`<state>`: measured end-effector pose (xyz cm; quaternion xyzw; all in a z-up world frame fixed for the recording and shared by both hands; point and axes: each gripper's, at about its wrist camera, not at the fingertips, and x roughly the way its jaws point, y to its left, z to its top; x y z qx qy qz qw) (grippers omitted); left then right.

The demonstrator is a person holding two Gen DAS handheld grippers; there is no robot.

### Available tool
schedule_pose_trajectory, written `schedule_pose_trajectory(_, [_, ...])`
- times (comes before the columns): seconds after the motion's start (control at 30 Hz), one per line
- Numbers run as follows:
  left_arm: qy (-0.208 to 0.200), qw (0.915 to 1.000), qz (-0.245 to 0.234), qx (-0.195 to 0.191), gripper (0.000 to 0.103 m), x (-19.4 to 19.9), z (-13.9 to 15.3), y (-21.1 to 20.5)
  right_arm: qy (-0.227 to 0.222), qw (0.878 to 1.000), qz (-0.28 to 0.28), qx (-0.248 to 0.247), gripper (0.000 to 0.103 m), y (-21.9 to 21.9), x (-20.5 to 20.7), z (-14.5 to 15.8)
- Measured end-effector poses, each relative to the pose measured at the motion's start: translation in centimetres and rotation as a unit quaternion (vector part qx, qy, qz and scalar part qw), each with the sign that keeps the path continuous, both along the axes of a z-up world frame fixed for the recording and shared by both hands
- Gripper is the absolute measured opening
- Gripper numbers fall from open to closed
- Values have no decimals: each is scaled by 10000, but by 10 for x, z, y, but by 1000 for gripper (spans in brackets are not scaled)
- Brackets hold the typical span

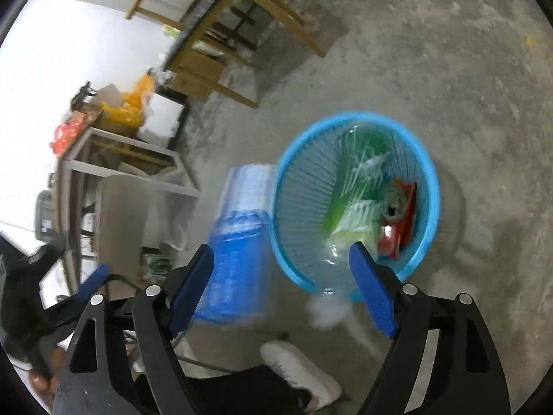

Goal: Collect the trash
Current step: 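Open both tools to drop the bottle and box into the wastebasket, then move both tools back over the table toward the snack bag and cloth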

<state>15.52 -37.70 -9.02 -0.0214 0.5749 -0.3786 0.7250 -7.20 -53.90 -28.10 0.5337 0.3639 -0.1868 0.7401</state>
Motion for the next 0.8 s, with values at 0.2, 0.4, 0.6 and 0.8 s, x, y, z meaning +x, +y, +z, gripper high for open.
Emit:
schedule_pose_trajectory(0.2, [-132,9998,126,16,77,3,7,39,289,9994,84,141,77,11,-2,-25])
schedule_pose_trajectory(0.4, [-394,9988,144,-243,77,-4,29,83,289,9995,149,-14,77,20,-2,-7])
schedule_pose_trajectory(0.6, [-740,9941,85,-793,77,-9,66,137,254,9989,195,-344,77,30,-9,19])
schedule_pose_trajectory(0.8, [-1406,9836,271,-1101,84,-13,103,210,33,9988,230,-437,78,41,-11,41])
